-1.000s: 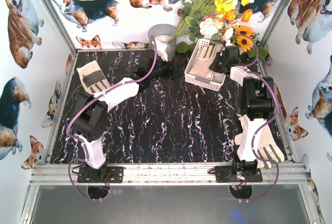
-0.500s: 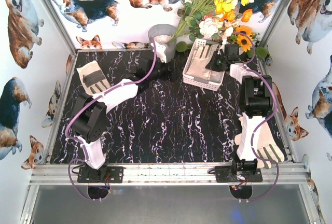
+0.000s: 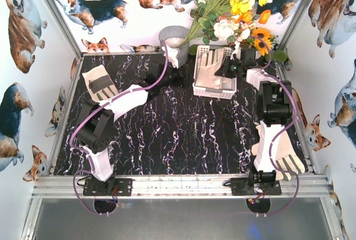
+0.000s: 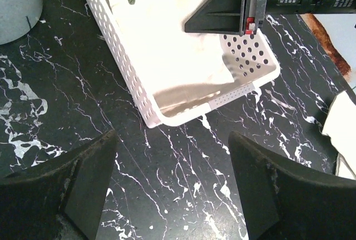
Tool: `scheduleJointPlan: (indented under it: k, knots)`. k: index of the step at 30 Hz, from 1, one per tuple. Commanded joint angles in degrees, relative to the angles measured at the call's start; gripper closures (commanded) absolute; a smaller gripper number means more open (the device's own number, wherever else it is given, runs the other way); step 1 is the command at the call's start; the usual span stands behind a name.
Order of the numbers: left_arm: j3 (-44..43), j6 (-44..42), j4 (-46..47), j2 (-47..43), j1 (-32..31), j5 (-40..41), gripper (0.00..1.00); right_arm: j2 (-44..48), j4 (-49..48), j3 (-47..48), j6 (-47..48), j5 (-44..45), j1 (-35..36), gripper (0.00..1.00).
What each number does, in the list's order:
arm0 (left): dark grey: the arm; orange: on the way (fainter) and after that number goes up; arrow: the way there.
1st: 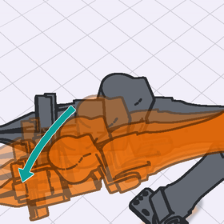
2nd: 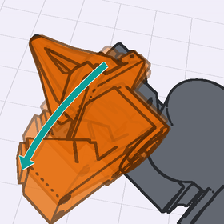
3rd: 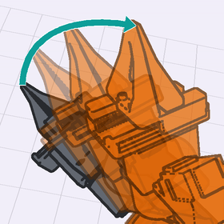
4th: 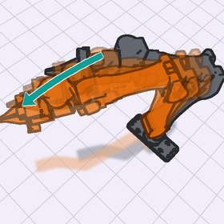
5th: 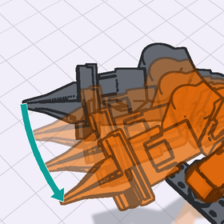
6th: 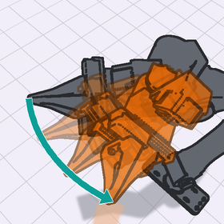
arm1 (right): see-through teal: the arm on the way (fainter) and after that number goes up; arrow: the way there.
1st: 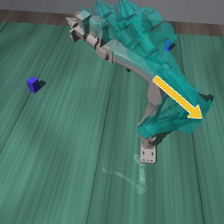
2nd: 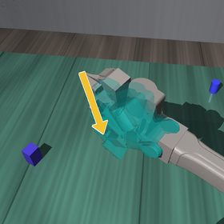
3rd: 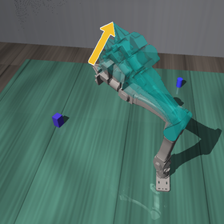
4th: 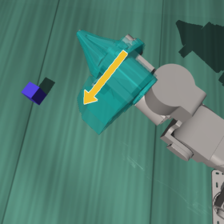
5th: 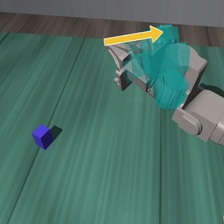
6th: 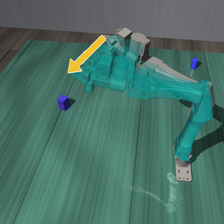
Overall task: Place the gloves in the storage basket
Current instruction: Adjust the bin at the center of the board.
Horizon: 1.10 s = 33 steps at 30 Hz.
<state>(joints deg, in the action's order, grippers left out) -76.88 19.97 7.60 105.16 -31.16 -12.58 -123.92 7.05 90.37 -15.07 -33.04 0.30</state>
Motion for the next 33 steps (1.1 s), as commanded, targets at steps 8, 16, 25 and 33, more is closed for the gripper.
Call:
scheduleJointPlan:
  k: [8,16,25,33]
  knots:
    - [-0.37,1.23,-2.43,-0.21,0.04,1.88,0.25,4.56,-1.7,0.85,1.07,-12.41,-0.1,1.0]
    - [-3.23,7.85,1.55,5.72,-0.03,0.31,0.27,4.74,0.44,1.21,1.33,-16.44,-0.08,1.0]
    - [-6.61,9.91,3.73,14.0,-0.04,-0.05,0.45,4.09,4.3,2.66,2.79,-20.65,-0.06,1.0]
    - [-5.06,9.63,5.92,16.04,0.02,0.76,0.62,2.12,10.88,6.12,5.91,-23.19,-0.1,1.0]
